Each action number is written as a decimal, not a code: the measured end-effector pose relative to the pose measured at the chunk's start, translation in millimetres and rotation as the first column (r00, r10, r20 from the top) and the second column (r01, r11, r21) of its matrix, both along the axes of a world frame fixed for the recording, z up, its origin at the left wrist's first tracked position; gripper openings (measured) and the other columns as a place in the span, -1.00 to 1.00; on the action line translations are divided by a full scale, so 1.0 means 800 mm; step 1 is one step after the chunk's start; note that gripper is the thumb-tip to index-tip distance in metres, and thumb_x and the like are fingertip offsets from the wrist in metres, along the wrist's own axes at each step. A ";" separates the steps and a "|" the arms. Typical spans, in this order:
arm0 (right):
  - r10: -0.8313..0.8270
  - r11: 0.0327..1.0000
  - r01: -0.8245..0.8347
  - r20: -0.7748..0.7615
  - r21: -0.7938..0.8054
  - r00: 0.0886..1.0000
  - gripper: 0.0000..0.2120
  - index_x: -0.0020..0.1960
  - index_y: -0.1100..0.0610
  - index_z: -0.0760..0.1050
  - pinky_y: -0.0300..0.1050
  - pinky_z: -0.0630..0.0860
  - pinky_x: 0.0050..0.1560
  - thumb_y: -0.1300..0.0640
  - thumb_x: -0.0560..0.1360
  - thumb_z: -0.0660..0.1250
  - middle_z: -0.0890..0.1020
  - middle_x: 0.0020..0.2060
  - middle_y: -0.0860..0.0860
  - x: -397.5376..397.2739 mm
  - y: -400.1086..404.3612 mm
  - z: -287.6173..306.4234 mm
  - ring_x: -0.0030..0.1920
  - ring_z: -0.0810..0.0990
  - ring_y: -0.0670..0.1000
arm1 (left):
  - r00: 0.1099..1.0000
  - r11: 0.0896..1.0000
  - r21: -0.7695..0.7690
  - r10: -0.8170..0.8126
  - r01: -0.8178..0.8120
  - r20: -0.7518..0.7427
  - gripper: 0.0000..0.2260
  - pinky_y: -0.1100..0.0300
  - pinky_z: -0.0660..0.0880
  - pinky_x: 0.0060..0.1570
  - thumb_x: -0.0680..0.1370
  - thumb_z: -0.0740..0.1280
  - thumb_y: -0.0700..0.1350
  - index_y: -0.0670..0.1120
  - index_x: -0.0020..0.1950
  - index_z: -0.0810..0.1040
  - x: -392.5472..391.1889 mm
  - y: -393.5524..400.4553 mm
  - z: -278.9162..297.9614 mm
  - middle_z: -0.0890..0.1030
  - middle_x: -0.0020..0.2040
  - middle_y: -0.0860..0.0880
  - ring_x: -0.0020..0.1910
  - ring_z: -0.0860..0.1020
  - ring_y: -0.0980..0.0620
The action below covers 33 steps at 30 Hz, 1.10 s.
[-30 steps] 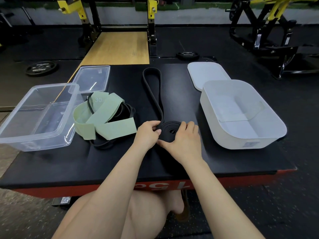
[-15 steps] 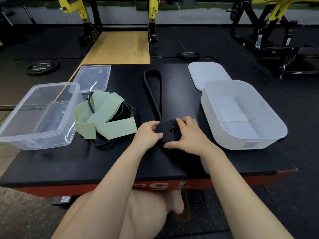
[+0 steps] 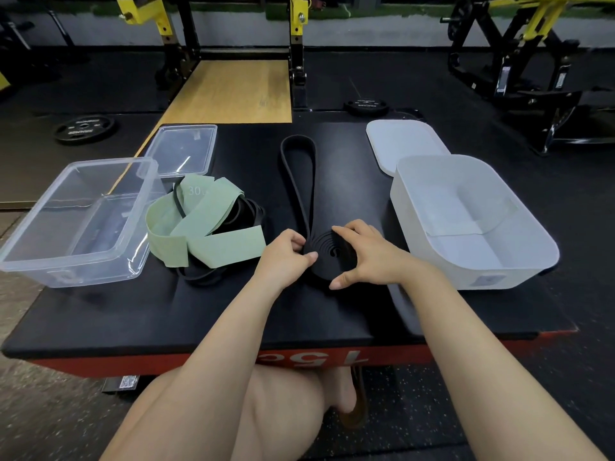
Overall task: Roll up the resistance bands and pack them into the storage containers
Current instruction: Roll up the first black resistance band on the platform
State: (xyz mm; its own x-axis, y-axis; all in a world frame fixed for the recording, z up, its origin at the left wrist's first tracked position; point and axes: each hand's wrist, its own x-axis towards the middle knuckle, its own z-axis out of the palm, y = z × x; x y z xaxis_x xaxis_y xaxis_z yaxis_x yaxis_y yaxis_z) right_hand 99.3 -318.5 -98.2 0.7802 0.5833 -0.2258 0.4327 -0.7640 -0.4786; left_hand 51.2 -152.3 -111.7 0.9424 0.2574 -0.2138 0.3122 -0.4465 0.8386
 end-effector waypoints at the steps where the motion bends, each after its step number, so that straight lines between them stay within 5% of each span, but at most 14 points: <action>1: 0.015 1.000 -0.015 -0.006 -0.008 1.000 0.04 0.55 0.08 0.01 -0.08 0.18 0.42 -0.14 0.28 0.53 0.19 0.37 -0.04 0.002 0.000 0.001 0.41 0.11 0.00 | 1.000 1.000 0.022 0.009 -0.009 0.004 -0.74 0.15 0.46 0.14 0.49 0.39 -0.11 -0.09 0.16 0.47 0.000 0.000 -0.001 0.53 0.05 0.01 0.10 0.52 0.02; 9: 0.045 0.999 -0.045 -0.029 -0.027 0.999 0.06 0.55 0.08 0.00 -0.06 0.16 0.46 -0.11 0.27 0.55 0.17 0.42 -0.03 0.010 0.000 0.003 0.46 0.10 0.02 | 1.000 0.993 0.114 -0.003 0.000 0.026 -0.79 0.20 0.44 -0.03 0.46 0.42 -0.15 -0.07 0.02 0.45 0.004 0.001 -0.002 0.52 -0.08 0.02 -0.06 0.51 0.03; 14: -0.115 0.989 0.118 0.044 -0.085 0.992 0.12 0.54 0.13 -0.01 0.04 0.22 0.43 -0.19 0.22 0.55 0.15 0.47 0.01 -0.008 0.002 0.005 0.48 0.07 0.06 | 1.000 0.995 0.097 0.016 -0.017 0.017 -0.80 0.17 0.46 -0.03 0.46 0.43 -0.15 -0.06 -0.03 0.43 0.005 0.002 -0.005 0.53 -0.06 0.01 -0.07 0.51 0.02; 19: -0.288 0.934 0.310 0.140 -0.176 0.947 -0.06 0.39 0.19 0.22 0.02 0.37 0.27 -0.27 0.23 0.51 0.30 0.29 0.08 -0.033 0.010 0.006 0.37 0.23 0.09 | 0.999 0.995 0.084 0.047 -0.049 0.026 -0.78 0.07 0.49 0.12 0.49 0.40 -0.15 -0.09 0.08 0.44 0.002 -0.004 -0.007 0.53 0.01 -0.01 0.03 0.54 -0.03; 26: -0.339 0.922 0.372 0.245 -0.106 0.908 0.14 0.50 0.27 -0.01 -0.01 0.29 0.31 -0.45 0.26 0.34 0.22 0.36 0.19 -0.055 0.041 -0.007 0.37 0.21 0.17 | 1.000 0.998 0.058 0.020 -0.020 -0.012 -0.56 0.05 0.43 0.25 0.52 0.36 -0.17 -0.08 0.39 0.38 0.004 -0.005 -0.008 0.54 0.24 -0.08 0.19 0.52 -0.06; 29: -0.356 0.911 0.404 0.347 -0.076 0.868 0.07 0.49 0.26 0.01 -0.03 0.31 0.27 -0.46 0.32 0.25 0.26 0.34 0.19 -0.058 0.046 -0.018 0.33 0.25 0.16 | 1.000 0.998 0.070 -0.005 0.005 -0.007 -0.56 0.04 0.43 0.25 0.53 0.34 -0.17 -0.07 0.40 0.38 0.003 -0.005 -0.007 0.51 0.26 -0.09 0.20 0.51 -0.06; 33: -0.352 0.924 0.381 0.294 -0.046 0.889 0.02 0.52 0.24 -0.03 -0.02 0.26 0.32 -0.39 0.36 0.29 0.22 0.36 0.19 -0.054 0.043 -0.020 0.36 0.21 0.16 | 0.999 0.993 0.111 -0.035 0.031 0.041 -0.58 0.26 0.38 0.15 0.53 0.33 -0.19 -0.10 0.39 0.40 0.001 -0.005 -0.006 0.49 0.25 -0.09 0.18 0.50 -0.01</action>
State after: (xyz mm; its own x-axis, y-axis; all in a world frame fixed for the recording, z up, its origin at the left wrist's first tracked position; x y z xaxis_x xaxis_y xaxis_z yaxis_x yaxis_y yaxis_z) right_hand 56.4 -284.4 -114.3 0.9731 0.2300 -0.0130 0.2161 -0.9309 -0.2944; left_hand 52.1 -156.7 -116.8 0.9584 0.2459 -0.1452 0.2608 -0.5467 0.7957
